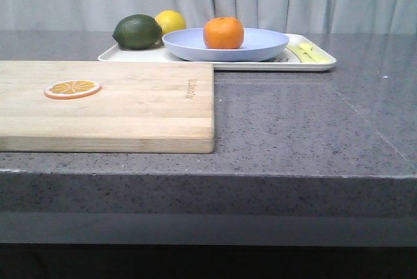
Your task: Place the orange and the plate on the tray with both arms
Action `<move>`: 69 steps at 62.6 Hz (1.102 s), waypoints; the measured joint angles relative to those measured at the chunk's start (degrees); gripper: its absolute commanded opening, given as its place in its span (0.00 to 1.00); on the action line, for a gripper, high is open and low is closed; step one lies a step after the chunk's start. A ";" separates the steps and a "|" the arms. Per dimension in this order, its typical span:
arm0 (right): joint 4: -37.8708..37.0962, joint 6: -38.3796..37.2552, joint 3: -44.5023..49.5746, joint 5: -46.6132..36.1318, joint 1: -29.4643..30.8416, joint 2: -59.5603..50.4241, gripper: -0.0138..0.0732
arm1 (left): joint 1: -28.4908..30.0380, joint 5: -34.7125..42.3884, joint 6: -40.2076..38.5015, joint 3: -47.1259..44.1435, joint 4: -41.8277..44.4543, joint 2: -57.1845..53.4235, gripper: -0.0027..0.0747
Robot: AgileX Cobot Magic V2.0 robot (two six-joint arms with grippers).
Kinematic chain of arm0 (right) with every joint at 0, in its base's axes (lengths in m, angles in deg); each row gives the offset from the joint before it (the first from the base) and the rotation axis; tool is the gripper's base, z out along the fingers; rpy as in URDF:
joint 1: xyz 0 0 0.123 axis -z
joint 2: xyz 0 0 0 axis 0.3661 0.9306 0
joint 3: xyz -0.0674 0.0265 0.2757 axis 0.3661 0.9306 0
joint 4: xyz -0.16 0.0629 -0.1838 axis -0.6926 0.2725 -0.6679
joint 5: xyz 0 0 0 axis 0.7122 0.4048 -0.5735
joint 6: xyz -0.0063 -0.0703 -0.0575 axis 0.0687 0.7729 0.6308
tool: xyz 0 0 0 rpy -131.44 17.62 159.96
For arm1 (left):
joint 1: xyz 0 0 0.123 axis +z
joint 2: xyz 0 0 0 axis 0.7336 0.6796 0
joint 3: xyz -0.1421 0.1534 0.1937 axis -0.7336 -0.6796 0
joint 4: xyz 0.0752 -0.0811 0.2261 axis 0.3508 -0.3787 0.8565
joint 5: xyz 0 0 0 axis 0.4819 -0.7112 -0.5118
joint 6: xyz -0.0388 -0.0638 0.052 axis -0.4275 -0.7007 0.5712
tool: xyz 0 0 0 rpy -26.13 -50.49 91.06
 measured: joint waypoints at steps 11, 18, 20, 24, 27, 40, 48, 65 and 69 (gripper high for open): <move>0.00 0.00 8.24 -9.47 0.00 -3.76 0.02 | 0.00 0.00 0.00 0.00 0.00 0.00 0.01; 0.00 0.00 11.56 -13.44 0.00 -3.85 0.02 | 0.00 0.00 0.00 0.00 0.00 0.00 0.01; 0.00 0.00 11.90 -13.78 0.00 -3.85 0.02 | 0.00 0.00 0.00 0.00 0.00 0.00 0.01; 0.00 0.00 11.95 -14.39 0.00 -3.85 0.02 | 0.00 0.00 0.00 0.00 0.00 0.00 0.01; 0.00 0.00 11.95 -14.80 0.00 -3.85 0.02 | 0.00 0.00 0.00 0.00 0.00 0.00 0.01; 0.00 0.00 11.95 -14.95 0.00 -3.85 0.02 | 0.00 0.00 0.00 0.00 0.00 0.00 0.01; 0.00 0.00 11.95 -15.04 0.00 -3.85 0.02 | 0.00 0.00 0.00 0.00 0.00 0.00 0.01; -2.57 -8.77 11.95 -15.04 0.00 -3.85 0.02 | 0.00 0.00 0.00 0.00 0.00 0.00 0.01; -3.27 -9.64 11.95 -15.04 0.00 -3.85 0.02 | 0.00 0.00 0.00 0.00 0.00 0.00 0.01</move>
